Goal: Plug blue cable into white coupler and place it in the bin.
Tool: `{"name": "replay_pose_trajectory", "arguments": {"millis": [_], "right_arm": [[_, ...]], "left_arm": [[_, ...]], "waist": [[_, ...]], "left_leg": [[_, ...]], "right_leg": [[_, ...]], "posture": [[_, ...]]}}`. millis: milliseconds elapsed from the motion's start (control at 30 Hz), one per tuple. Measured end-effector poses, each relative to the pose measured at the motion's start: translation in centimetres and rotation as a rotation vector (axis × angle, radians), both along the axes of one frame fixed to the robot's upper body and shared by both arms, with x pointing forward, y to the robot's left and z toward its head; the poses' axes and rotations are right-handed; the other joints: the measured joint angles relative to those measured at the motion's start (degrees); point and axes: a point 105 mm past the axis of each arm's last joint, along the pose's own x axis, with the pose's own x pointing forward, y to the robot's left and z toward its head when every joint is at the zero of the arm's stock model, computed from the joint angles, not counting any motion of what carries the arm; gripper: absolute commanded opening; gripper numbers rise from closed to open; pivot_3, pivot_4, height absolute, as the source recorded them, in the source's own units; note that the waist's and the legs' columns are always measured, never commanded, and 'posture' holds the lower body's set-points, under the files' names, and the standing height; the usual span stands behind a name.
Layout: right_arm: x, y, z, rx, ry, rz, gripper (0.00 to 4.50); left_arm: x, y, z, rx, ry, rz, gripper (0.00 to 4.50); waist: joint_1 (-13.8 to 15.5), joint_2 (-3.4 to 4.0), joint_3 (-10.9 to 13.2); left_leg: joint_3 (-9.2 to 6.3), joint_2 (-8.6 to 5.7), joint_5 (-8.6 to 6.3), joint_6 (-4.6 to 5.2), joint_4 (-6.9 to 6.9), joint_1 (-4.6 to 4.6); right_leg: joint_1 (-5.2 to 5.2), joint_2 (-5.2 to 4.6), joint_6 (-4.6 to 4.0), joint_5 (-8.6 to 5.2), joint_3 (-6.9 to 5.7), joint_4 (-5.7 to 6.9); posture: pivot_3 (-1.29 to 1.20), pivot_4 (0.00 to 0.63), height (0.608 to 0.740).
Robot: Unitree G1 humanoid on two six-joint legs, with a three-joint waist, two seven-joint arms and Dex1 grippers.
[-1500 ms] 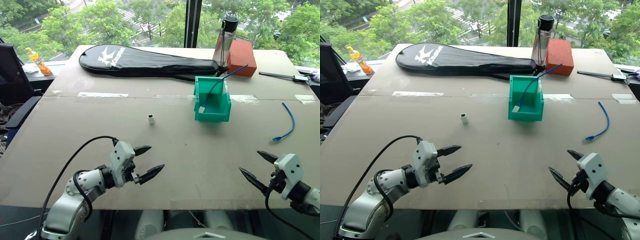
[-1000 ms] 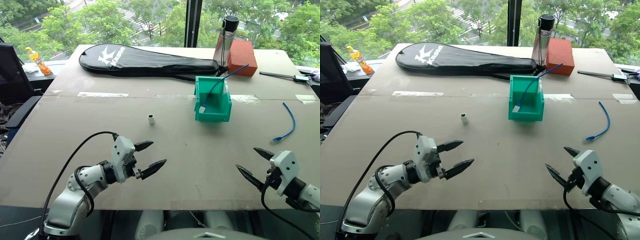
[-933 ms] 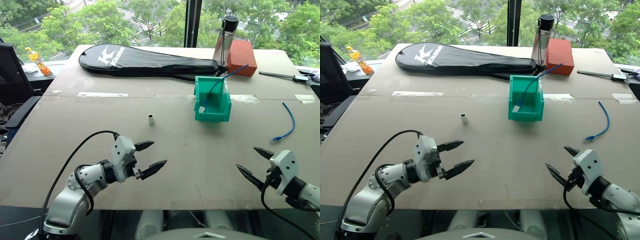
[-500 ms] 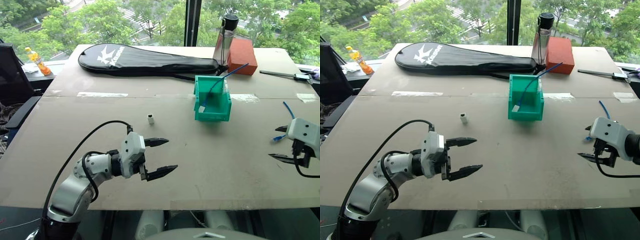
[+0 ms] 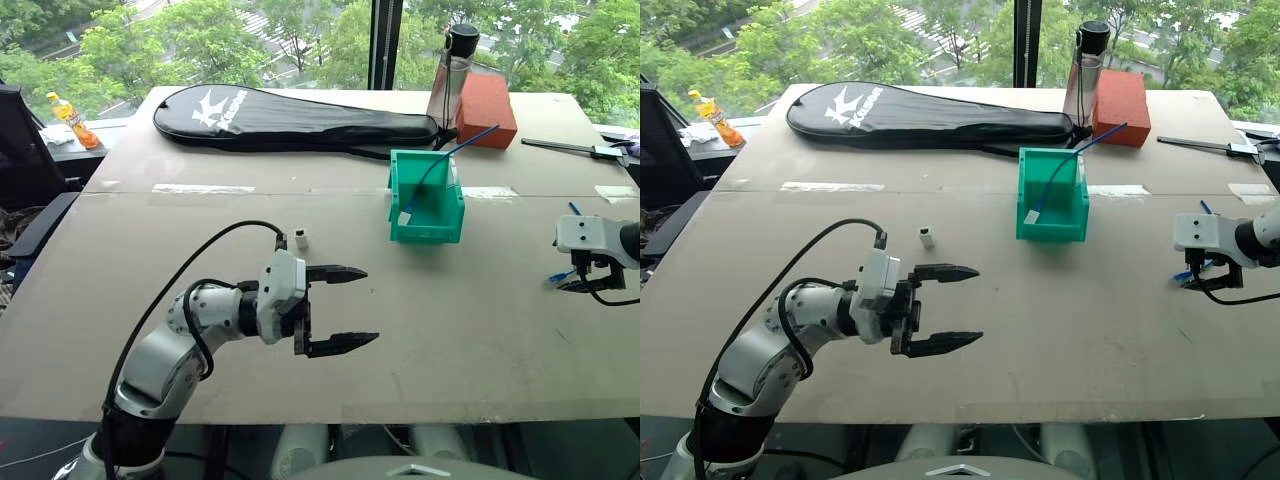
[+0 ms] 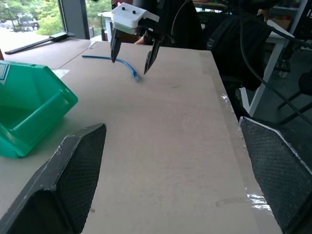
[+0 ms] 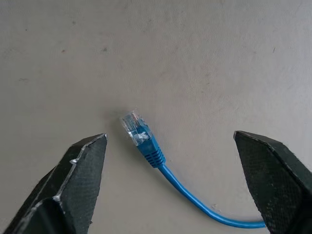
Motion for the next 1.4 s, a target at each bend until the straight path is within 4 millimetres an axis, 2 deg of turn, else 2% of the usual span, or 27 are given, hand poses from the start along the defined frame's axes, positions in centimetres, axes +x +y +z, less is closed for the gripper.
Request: {"name": "replay_pose_trajectory", "arguments": {"millis": [200,400,500,533,600,733,767,867,1033,1267,1400], "right_arm": [[0.5,-0.7,-0.7,-0.028,0.04,0.0,3.64],[1.0,-0.5,-1.5,-0.028,0.054,0.014,3.64],[1.1,-0.7,-1.9,-0.035,0.058,0.01,3.64],[1.2,-0.8,-2.0,-0.038,0.058,0.007,3.1],[1.0,-0.9,-2.2,-0.045,0.066,0.009,2.39],[0.8,-1.1,-2.6,-0.053,0.087,0.011,0.31],[0.8,-1.2,-2.7,-0.054,0.091,0.008,0.05],[0.8,-1.1,-2.7,-0.049,0.094,0.004,0.05],[0.9,1.6,-2.0,0.063,0.098,0.034,0.05],[0.3,8.6,0.0,0.186,0.1,0.088,0.05],[-0.1,12.7,-0.3,0.22,0.137,0.117,0.05]], "left_arm": [[-0.1,-0.1,-0.3,-0.002,0.015,0.019,4.5],[-1.4,-1.8,2.0,-0.008,-0.031,0.013,4.5],[-1.5,-2.1,2.5,-0.01,-0.021,0.022,4.5],[-1.6,-2.2,2.6,-0.008,-0.021,0.025,4.5],[-1.8,-2.3,2.8,-0.01,-0.016,0.029,4.5],[-1.6,-2.0,2.9,0.001,-0.013,0.036,4.5],[-1.5,-1.9,2.9,0.001,-0.01,0.039,4.5],[-1.2,-1.4,2.1,0.002,0.007,0.05,4.5],[-0.9,-0.5,0.5,0.003,0.052,0.073,4.5],[1.8,3.1,-0.3,0.012,0.049,0.185,4.5],[2.5,4.7,-0.8,0.041,0.045,0.19,4.5]], "waist": [[-0.2,0.0,0.0],[-0.2,0.0,0.0],[-0.2,0.0,0.0],[-0.2,0.0,0.0],[-0.2,0.0,0.0],[-0.4,-0.03,0.0],[-0.5,-0.04,0.0],[-0.7,-0.04,0.0],[-1.4,-0.02,0.0],[-1.4,0.0,0.0],[-1.4,-0.01,0.0]], "left_leg": [[0.06,0.0,0.0,0.0,0.06,0.05],[0.04,0.0,0.02,-0.03,0.07,0.08],[0.03,0.0,0.06,-0.09,0.07,0.08],[0.04,-0.01,0.06,-0.09,0.08,0.08],[0.04,-0.01,0.06,-0.1,0.09,0.12],[0.08,-0.03,0.02,-0.03,0.17,0.41],[0.1,-0.03,0.01,-0.01,0.17,0.51],[0.13,-0.03,0.0,0.0,0.11,0.84],[0.09,0.03,0.01,-0.01,0.0,0.85],[0.08,0.07,0.0,-0.01,-0.04,0.78],[0.1,0.04,-0.01,-0.01,-0.04,0.71]], "right_leg": [[0.0,-0.01,-0.01,0.01,0.06,0.08],[0.02,-0.01,-0.01,0.01,0.09,0.14],[0.03,-0.01,-0.01,0.01,0.08,0.14],[0.03,-0.01,-0.01,0.01,0.09,0.14],[0.07,-0.01,-0.01,0.01,0.1,0.13],[0.35,-0.02,-0.01,0.02,0.13,0.13],[0.45,-0.02,-0.01,0.02,0.13,0.13],[0.73,-0.02,-0.01,0.02,0.16,0.14],[0.71,-0.01,-0.02,0.01,0.14,0.19],[0.59,-0.06,-0.02,0.01,0.06,0.19],[0.51,-0.14,-0.02,0.01,0.03,0.18]], "posture": [[0.0,0.15,0.74],[0.0,0.15,0.74],[0.0,0.15,0.74],[0.0,0.15,0.74],[0.0,0.15,0.74],[0.0,0.15,0.74],[0.0,0.15,0.74],[0.0,0.15,0.74],[0.0,0.15,0.74],[0.0,0.15,0.74],[0.0,0.15,0.74]]}}
